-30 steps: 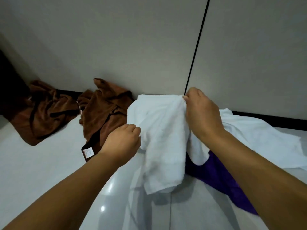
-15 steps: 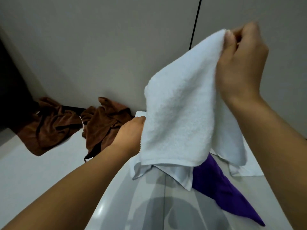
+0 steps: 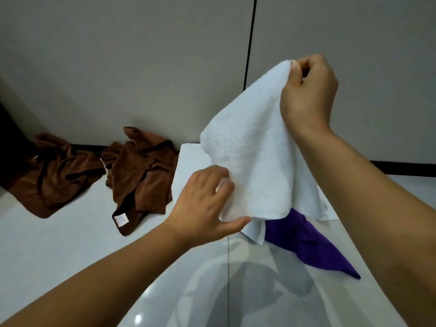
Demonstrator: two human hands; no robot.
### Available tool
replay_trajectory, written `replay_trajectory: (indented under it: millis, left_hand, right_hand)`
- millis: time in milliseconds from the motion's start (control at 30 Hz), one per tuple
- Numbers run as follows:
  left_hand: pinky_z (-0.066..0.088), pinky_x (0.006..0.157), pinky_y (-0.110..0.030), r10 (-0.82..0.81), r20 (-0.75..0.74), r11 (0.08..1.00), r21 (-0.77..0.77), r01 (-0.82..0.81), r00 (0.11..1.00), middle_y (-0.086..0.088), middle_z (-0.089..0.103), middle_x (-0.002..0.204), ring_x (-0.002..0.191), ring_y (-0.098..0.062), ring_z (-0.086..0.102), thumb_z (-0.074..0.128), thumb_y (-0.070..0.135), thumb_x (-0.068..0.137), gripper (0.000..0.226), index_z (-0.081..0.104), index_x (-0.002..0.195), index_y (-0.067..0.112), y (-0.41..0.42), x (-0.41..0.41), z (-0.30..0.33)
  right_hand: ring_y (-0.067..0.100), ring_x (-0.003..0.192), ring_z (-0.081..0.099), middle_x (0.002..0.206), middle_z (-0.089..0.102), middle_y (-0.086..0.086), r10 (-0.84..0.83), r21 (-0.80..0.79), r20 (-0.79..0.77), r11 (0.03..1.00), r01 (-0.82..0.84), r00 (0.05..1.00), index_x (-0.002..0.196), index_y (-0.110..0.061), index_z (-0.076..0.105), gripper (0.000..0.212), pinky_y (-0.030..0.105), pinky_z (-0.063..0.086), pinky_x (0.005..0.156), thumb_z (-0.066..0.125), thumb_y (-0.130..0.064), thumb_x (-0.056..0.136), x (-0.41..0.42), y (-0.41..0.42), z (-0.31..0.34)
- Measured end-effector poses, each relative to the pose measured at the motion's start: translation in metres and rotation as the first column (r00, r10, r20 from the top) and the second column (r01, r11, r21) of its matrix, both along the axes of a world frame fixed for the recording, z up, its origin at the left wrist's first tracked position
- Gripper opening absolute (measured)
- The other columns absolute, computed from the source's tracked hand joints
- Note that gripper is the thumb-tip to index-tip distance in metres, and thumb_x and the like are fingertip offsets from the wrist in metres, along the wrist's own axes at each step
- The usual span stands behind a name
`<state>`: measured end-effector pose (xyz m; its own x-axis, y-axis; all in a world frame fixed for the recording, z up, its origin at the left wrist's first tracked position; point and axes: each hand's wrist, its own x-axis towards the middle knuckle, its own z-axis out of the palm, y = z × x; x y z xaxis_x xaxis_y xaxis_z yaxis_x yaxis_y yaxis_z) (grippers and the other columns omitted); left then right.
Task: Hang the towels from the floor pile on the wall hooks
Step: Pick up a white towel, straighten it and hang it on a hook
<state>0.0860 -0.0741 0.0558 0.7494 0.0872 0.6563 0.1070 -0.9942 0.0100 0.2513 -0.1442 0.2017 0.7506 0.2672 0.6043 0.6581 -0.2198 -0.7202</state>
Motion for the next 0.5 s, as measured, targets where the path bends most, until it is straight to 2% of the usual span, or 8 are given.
replay_trajectory:
  millis: [100, 167, 267, 333, 400, 500]
  left_hand:
    - [0.035, 0.088, -0.038, -0.024, 0.069, 0.999, 0.032, 0.022, 0.997, -0.010, 0.043, 0.111, 0.103, -0.029, 0.046, 0.057, 0.062, 0.075, 0.057, 0.044, 0.097, 0.012, -0.013, 0.015, -0.005]
    - [0.033, 0.092, -0.040, 0.013, 0.079, 0.997, 0.070, -0.018, 0.997, -0.009, 0.039, 0.113, 0.107, -0.029, 0.043, 0.058, 0.059, 0.074, 0.055, 0.043, 0.098, 0.012, -0.014, 0.023, -0.007]
    - [0.031, 0.096, -0.042, 0.045, 0.056, 0.992, 0.118, -0.052, 0.997, -0.010, 0.041, 0.114, 0.109, -0.028, 0.041, 0.056, 0.045, 0.076, 0.043, 0.044, 0.099, 0.011, -0.012, 0.022, -0.012]
    - [0.033, 0.094, -0.043, 0.041, 0.073, 0.991, 0.123, -0.050, 0.997, -0.013, 0.051, 0.109, 0.104, -0.028, 0.044, 0.055, 0.031, 0.078, 0.029, 0.049, 0.095, 0.008, -0.011, 0.018, -0.013]
    - [0.034, 0.089, -0.040, 0.072, 0.064, 0.995, 0.071, -0.077, 0.995, -0.013, 0.059, 0.098, 0.095, -0.028, 0.047, 0.052, 0.022, 0.079, 0.018, 0.057, 0.087, 0.006, -0.008, 0.015, -0.010]
    - [0.036, 0.074, -0.032, 0.093, -0.010, 0.991, -0.097, -0.094, 0.996, -0.010, 0.058, 0.083, 0.076, -0.029, 0.054, 0.042, 0.020, 0.087, 0.023, 0.059, 0.083, 0.004, 0.000, 0.012, -0.004]
  right_hand:
    - [-0.002, 0.060, 0.042, 0.071, 0.040, -0.017, 0.007, -0.007, -0.008, 1.000, -0.007, 1.000, 0.089, -0.014, 0.044, 0.014, 0.006, 0.034, 0.058, 0.038, -0.019, 0.100, -0.001, 0.002, -0.004]
    - [-0.001, 0.060, 0.042, 0.071, 0.041, -0.016, 0.008, -0.008, -0.006, 1.000, -0.008, 1.000, 0.088, -0.013, 0.044, 0.014, 0.006, 0.035, 0.058, 0.038, -0.019, 0.100, -0.002, 0.003, -0.007]
    - [-0.001, 0.060, 0.042, 0.071, 0.041, -0.016, 0.011, -0.011, -0.006, 1.000, -0.011, 1.000, 0.089, -0.014, 0.044, 0.014, 0.006, 0.034, 0.057, 0.039, -0.019, 0.100, -0.004, 0.005, -0.012]
    - [0.000, 0.061, 0.042, 0.071, 0.041, -0.016, 0.015, -0.025, -0.006, 1.000, -0.015, 1.000, 0.090, -0.014, 0.045, 0.014, 0.007, 0.035, 0.057, 0.039, -0.019, 0.100, -0.004, 0.006, -0.016]
    - [0.004, 0.064, 0.044, 0.072, 0.042, -0.015, 0.024, -0.044, -0.005, 0.999, -0.024, 1.000, 0.092, -0.012, 0.049, 0.015, 0.012, 0.034, 0.057, 0.039, -0.019, 0.100, -0.004, 0.007, -0.021]
    - [0.012, 0.075, 0.046, 0.080, 0.049, -0.006, 0.040, -0.086, 0.003, 0.996, -0.039, 0.999, 0.097, -0.006, 0.054, 0.020, 0.017, 0.029, 0.060, 0.039, -0.019, 0.100, -0.003, 0.007, -0.033]
